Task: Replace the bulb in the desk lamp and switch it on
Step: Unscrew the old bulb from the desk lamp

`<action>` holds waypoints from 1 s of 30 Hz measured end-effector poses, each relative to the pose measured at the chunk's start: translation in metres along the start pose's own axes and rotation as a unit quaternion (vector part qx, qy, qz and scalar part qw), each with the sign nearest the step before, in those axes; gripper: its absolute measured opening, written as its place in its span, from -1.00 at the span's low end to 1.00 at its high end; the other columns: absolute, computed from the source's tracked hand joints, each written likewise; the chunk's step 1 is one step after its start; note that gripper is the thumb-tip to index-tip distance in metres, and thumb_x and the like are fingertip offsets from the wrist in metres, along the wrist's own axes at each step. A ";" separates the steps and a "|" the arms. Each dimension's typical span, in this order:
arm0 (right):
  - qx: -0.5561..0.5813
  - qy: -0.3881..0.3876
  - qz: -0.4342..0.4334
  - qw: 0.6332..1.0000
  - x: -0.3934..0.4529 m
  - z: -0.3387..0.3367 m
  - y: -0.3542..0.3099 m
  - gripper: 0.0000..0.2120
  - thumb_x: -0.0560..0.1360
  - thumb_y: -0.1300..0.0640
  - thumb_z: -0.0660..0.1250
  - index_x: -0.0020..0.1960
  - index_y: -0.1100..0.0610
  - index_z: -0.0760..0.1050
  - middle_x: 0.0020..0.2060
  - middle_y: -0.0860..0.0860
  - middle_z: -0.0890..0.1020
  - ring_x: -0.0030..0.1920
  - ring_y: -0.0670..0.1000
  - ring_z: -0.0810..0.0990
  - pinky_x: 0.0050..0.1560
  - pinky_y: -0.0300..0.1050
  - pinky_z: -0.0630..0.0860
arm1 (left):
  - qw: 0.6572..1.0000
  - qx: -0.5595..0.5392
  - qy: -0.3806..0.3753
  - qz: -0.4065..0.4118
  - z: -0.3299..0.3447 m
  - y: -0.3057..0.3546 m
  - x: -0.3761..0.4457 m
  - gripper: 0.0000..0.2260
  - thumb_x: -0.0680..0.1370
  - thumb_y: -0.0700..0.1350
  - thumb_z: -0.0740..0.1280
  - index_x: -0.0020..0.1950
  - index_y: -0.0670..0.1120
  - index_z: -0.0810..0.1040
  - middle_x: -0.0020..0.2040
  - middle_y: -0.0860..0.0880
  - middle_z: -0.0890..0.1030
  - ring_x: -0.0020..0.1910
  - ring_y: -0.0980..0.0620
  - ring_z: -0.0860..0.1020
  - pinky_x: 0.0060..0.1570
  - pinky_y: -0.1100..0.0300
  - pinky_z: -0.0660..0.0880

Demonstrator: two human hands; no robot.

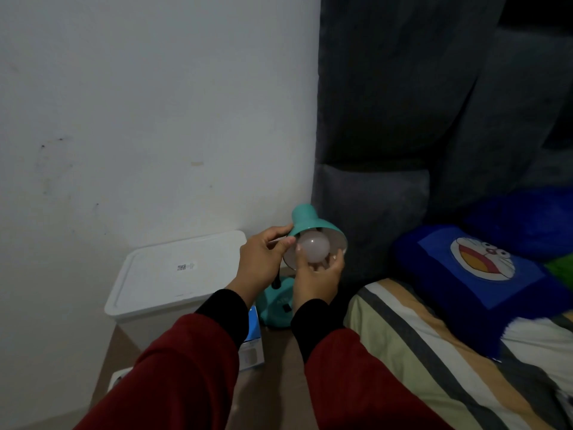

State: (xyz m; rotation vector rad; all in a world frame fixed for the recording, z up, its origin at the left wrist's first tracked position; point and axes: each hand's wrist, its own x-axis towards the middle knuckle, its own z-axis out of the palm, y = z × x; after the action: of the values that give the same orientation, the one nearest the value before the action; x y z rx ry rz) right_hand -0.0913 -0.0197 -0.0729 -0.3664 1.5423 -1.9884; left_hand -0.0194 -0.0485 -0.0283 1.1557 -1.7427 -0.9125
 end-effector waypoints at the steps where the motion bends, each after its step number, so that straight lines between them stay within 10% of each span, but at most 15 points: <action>1: -0.002 -0.001 0.000 1.000 0.000 -0.001 0.001 -0.30 0.39 0.22 0.47 0.44 0.07 0.25 0.35 0.16 0.44 0.26 0.09 0.53 0.21 -0.10 0.52 | 1.000 0.000 0.000 0.000 0.000 0.000 0.000 -0.74 0.54 -0.11 0.33 0.23 -0.01 0.58 0.16 -0.01 0.64 0.01 0.20 0.52 -0.22 0.77 0.31; 25: -0.058 0.005 0.012 0.998 -0.003 0.001 -0.004 -0.23 0.31 -0.14 0.47 0.43 -0.01 0.26 0.36 0.07 0.41 0.28 0.10 0.50 0.27 0.09 0.50 | 1.000 0.013 -0.007 -0.003 0.000 0.002 0.001 -0.75 0.54 -0.10 0.33 0.22 0.00 0.58 0.15 0.00 0.64 -0.22 0.39 0.54 -0.28 0.75 0.34; 30: -0.076 -0.001 0.014 0.997 -0.002 0.001 -0.001 -0.27 0.13 -0.20 0.48 0.24 0.05 0.49 0.23 0.07 0.54 0.14 0.07 0.59 0.17 0.07 0.57 | 1.000 0.001 -0.008 -0.005 -0.001 0.003 0.000 -0.74 0.55 -0.12 0.33 0.23 -0.02 0.58 0.17 -0.01 0.64 0.02 0.18 0.53 -0.02 0.48 0.40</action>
State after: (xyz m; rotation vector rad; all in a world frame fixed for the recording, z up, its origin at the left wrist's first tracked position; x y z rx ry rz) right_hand -0.0890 -0.0192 -0.0712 -0.4052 1.6919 -1.8538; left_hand -0.0194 -0.0475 -0.0252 1.1630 -1.7519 -0.9275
